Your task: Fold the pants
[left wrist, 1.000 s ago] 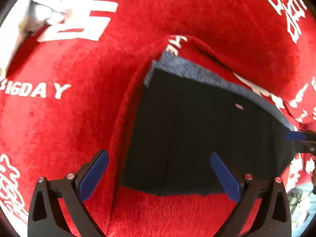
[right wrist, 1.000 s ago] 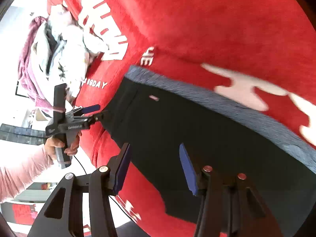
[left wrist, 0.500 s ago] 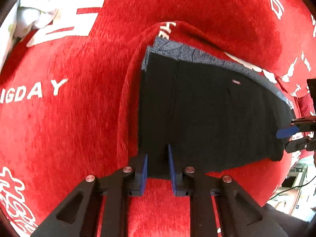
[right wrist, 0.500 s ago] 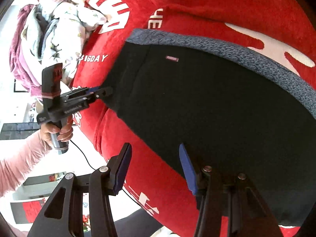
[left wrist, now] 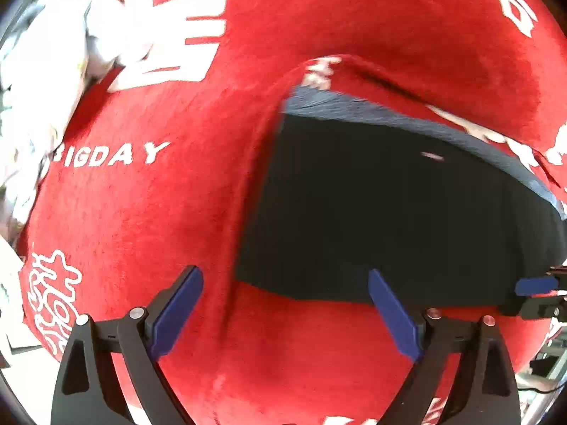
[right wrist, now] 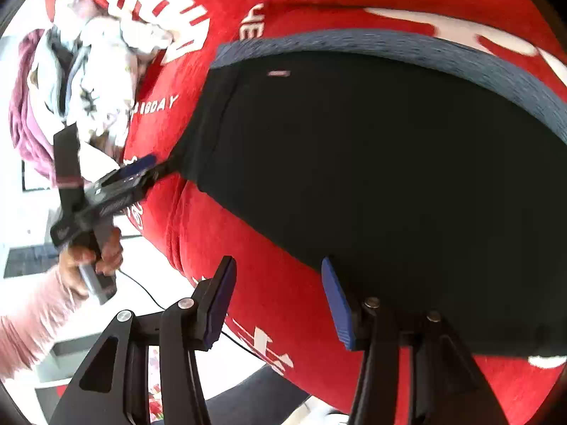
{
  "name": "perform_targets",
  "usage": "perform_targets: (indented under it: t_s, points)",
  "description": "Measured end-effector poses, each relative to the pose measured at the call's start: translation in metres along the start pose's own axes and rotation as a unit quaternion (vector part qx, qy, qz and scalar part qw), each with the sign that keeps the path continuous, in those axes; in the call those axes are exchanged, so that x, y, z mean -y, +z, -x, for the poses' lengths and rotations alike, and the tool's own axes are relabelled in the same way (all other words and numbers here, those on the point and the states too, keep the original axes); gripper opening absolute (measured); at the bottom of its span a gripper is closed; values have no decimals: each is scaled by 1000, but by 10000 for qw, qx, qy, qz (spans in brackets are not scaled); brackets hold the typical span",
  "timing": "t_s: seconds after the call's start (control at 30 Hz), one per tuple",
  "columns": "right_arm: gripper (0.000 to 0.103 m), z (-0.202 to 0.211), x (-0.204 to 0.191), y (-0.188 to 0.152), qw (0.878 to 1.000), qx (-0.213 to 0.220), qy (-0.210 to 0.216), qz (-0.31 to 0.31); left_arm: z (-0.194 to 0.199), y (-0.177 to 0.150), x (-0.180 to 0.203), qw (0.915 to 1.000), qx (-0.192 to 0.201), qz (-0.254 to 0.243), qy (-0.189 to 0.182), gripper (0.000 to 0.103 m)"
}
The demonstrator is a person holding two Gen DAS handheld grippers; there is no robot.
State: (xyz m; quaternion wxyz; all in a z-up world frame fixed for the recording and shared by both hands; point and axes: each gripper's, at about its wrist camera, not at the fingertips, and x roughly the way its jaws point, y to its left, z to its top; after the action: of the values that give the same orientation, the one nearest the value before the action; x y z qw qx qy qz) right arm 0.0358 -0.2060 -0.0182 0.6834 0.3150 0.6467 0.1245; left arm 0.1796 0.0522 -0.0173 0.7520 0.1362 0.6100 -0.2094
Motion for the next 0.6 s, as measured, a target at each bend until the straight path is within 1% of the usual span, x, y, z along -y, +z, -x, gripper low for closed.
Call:
perform_targets:
  t_s: [0.1, 0.17, 0.2, 0.23, 0.3, 0.37, 0.43, 0.5, 0.6]
  points:
    - [57, 20, 16, -12, 9995, 204, 53, -233, 4, -4, 42, 9998, -61, -185, -45, 95]
    - [57, 36, 32, -21, 9984, 337, 61, -450, 5, -11, 77, 9991, -176, -344, -195, 95]
    - [57, 42, 39, -25, 9978, 378, 50, -538, 7, -13, 92, 9985, -206, -451, -230, 95]
    - [58, 49, 49, -33, 9968, 443, 32, -667, 7, -16, 116, 9974, -222, -639, -238, 95]
    - [58, 62, 69, -49, 9942, 579, 39, -901, 11, -22, 145, 9954, -225, -899, -242, 95]
    - [58, 77, 92, -69, 9903, 730, 55, -1179, 11, -23, 187, 9920, -252, -1187, -335, 95]
    - [58, 90, 112, -86, 9867, 843, 46, -1386, 11, -22, 220, 9893, -261, -1364, -440, 95]
    - [58, 105, 135, -105, 9823, 979, -12, -1598, 9, -19, 250, 9872, -293, -1480, -512, 95]
    - [58, 132, 174, -133, 9732, 1239, -106, -1935, 6, -15, 292, 9857, -316, -1589, -473, 95]
